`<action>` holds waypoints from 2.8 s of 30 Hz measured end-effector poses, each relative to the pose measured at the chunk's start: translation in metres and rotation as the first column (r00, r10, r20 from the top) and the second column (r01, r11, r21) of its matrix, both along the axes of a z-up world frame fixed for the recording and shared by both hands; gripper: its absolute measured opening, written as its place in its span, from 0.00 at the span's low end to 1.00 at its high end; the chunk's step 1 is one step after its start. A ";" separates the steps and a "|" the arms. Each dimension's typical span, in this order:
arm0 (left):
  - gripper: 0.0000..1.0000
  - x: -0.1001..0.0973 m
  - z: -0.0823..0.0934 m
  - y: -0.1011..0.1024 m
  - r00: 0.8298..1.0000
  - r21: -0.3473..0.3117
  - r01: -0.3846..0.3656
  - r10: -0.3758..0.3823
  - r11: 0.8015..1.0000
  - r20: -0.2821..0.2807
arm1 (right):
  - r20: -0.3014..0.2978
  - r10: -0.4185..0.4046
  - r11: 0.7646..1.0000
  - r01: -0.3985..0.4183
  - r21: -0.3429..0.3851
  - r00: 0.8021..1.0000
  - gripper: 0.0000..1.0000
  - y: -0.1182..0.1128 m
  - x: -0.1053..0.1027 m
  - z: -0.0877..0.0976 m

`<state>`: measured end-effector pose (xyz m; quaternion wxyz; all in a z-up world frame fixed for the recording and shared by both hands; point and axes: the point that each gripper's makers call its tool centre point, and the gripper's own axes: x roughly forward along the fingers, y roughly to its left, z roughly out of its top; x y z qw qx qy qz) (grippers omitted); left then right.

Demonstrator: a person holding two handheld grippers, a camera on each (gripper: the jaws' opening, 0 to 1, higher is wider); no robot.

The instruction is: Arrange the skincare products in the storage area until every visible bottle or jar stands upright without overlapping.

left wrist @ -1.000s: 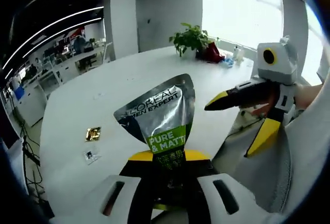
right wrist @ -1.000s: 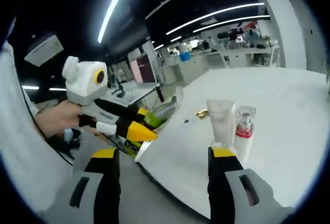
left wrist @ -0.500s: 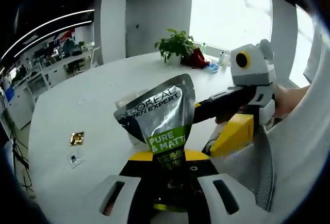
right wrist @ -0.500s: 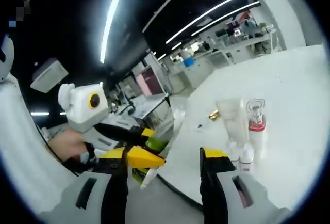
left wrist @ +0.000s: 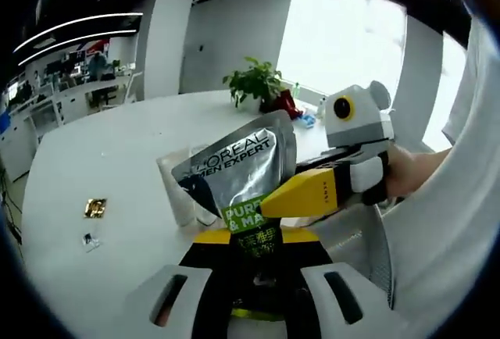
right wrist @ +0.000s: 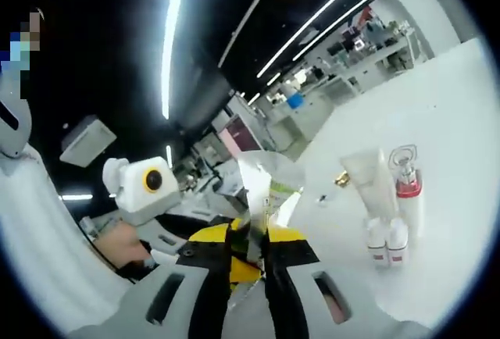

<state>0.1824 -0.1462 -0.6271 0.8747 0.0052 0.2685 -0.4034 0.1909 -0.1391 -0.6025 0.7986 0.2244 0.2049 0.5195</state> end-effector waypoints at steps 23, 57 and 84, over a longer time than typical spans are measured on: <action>0.48 0.003 0.017 0.018 1.000 -0.132 -0.001 0.002 0.991 0.003 | -0.125 0.016 0.981 0.008 0.193 0.992 0.05 -0.014 0.000 0.013; 0.02 0.000 0.096 0.020 0.987 -0.776 -0.132 0.012 0.617 -0.158 | -0.138 0.021 0.917 0.036 0.398 0.990 0.13 -0.019 0.012 0.073; 0.12 -0.007 0.079 0.028 0.968 -0.736 -0.252 0.163 0.628 -0.193 | -0.259 0.017 0.868 0.114 0.484 0.966 0.01 -0.014 -0.011 0.065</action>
